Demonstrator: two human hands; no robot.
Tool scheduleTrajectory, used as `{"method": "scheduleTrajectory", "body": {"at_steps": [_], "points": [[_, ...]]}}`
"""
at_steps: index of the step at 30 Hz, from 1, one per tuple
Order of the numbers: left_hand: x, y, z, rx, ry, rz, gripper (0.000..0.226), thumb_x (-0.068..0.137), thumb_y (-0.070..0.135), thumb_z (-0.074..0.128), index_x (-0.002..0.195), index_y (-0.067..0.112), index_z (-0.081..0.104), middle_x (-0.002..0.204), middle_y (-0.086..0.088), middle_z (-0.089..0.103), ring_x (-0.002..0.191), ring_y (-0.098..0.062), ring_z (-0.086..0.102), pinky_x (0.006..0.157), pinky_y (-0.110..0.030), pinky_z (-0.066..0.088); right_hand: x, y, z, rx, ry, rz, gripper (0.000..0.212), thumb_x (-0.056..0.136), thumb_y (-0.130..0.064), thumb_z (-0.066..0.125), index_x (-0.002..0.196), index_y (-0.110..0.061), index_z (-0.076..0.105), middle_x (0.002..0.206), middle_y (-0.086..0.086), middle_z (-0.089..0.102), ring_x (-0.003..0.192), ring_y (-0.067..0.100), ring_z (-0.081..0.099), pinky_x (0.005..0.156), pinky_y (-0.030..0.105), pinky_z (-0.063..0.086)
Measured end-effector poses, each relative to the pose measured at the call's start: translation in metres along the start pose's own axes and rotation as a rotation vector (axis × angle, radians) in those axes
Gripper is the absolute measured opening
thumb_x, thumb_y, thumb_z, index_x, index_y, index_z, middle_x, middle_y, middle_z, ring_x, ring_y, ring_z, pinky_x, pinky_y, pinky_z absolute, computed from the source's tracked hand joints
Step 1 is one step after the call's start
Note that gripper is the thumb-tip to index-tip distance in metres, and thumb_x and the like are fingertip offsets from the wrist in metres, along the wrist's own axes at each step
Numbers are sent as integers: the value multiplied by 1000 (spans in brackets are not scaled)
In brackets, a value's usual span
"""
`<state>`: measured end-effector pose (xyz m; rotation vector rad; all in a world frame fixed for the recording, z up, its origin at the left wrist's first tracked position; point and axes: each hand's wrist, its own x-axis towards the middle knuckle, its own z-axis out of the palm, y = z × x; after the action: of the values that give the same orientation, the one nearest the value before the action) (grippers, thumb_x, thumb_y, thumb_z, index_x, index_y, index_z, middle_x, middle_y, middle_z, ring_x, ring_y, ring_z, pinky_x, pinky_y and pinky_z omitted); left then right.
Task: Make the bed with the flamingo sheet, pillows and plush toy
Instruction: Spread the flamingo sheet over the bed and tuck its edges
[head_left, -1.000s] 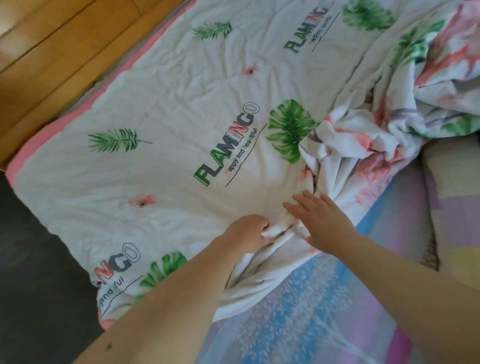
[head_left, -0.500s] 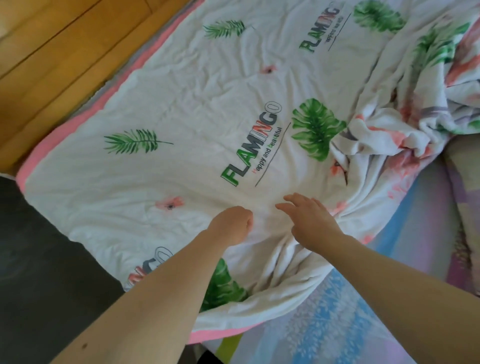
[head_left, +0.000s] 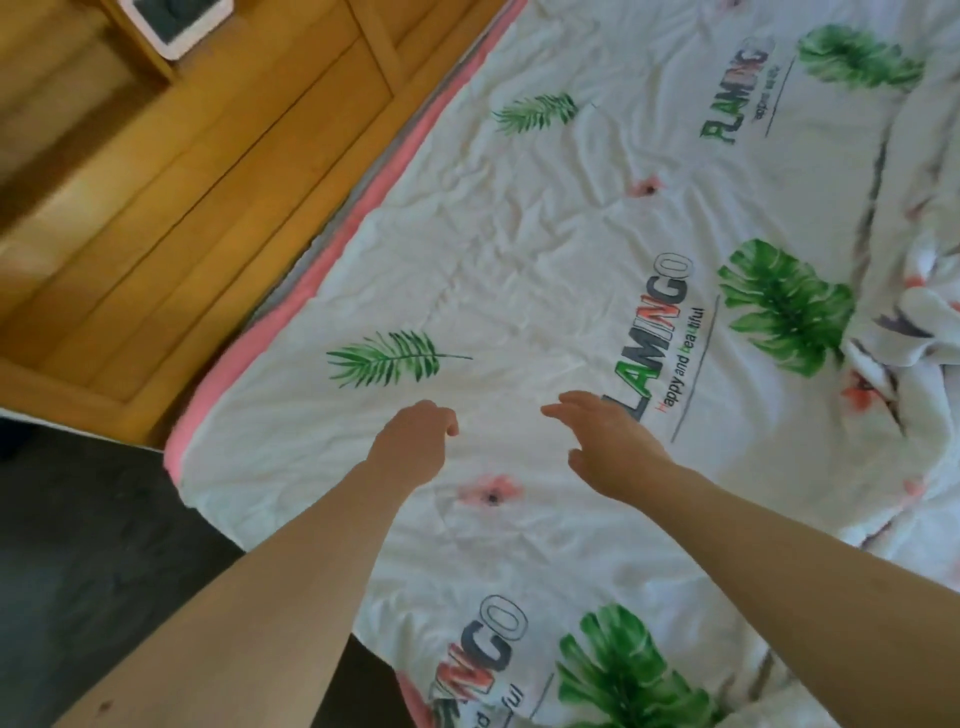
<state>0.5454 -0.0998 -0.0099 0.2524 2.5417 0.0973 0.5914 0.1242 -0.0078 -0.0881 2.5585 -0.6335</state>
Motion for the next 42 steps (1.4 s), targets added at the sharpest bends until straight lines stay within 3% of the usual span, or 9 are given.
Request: {"method": "scheduleTrajectory", "body": {"at_steps": [13, 18, 23, 26, 29, 32, 36, 40, 42], "points": [[134, -183, -79, 395, 179, 53, 39, 86, -5, 42, 122, 7, 49, 134, -14, 41, 123, -30, 43, 91, -40, 47, 231, -146, -13, 113, 235, -10, 62, 93, -32, 56, 147, -17, 31, 138, 4, 53, 121, 27, 51, 103, 35, 41], [205, -248, -94, 396, 362, 119, 29, 83, 4, 52, 111, 6, 57, 115, -18, 53, 98, -36, 56, 66, -40, 53, 334, -207, -1, 219, 282, -12, 59, 93, -30, 56, 145, -13, 36, 147, 8, 41, 135, 24, 38, 112, 31, 26], [236, -260, -101, 211, 325, 72, 47, 93, 25, 52, 136, 14, 36, 122, -12, 43, 102, -29, 51, 73, -35, 44, 400, -244, 9, 291, 311, 53, 69, 90, -29, 61, 148, -12, 28, 155, 9, 28, 141, 22, 28, 111, 27, 24], [237, -268, -102, 124, 333, 102, 43, 94, 22, 48, 135, 14, 37, 107, -9, 53, 81, -28, 61, 56, -35, 39, 430, -264, 10, 274, 353, 190, 88, 81, -42, 65, 148, -5, 21, 143, 12, 40, 129, 32, 41, 104, 35, 33], [231, -277, -102, 239, 429, 283, 28, 84, 7, 40, 101, 10, 62, 76, -5, 56, 42, -25, 51, 34, -28, 32, 443, -274, 11, 112, 329, 322, 113, 72, -59, 68, 149, -2, 8, 140, 14, 38, 127, 33, 40, 104, 37, 34], [225, -279, -106, 322, 517, 369, 28, 73, 11, 36, 74, 14, 63, 67, -3, 53, 31, -23, 43, 36, -22, 16, 451, -273, 4, 190, 322, 430, 70, 85, -27, 64, 140, -2, 29, 131, 18, 48, 120, 35, 49, 93, 37, 43], [222, -285, -125, 416, 516, 266, 21, 74, 8, 58, 88, 16, 70, 74, -2, 54, 35, -18, 46, 38, -24, 19, 466, -285, -7, 925, 387, 437, 9, 83, -11, 58, 89, -10, 65, 97, 18, 69, 92, 36, 66, 86, 46, 54], [225, -284, -127, 420, 540, 137, 30, 70, 13, 45, 77, 14, 74, 95, -5, 63, 55, -22, 56, 45, -23, 27, 475, -300, 4, 1074, 218, 381, 56, 81, -2, 51, 133, -22, 44, 109, 16, 61, 102, 37, 63, 85, 50, 54], [222, -281, -113, 417, 541, 183, 34, 68, 8, 46, 88, 8, 73, 109, -11, 62, 70, -29, 57, 53, -29, 39, 471, -304, 10, 1028, 164, 326, 65, 82, 0, 42, 141, -25, 30, 115, 18, 58, 106, 38, 59, 89, 52, 52]]}}
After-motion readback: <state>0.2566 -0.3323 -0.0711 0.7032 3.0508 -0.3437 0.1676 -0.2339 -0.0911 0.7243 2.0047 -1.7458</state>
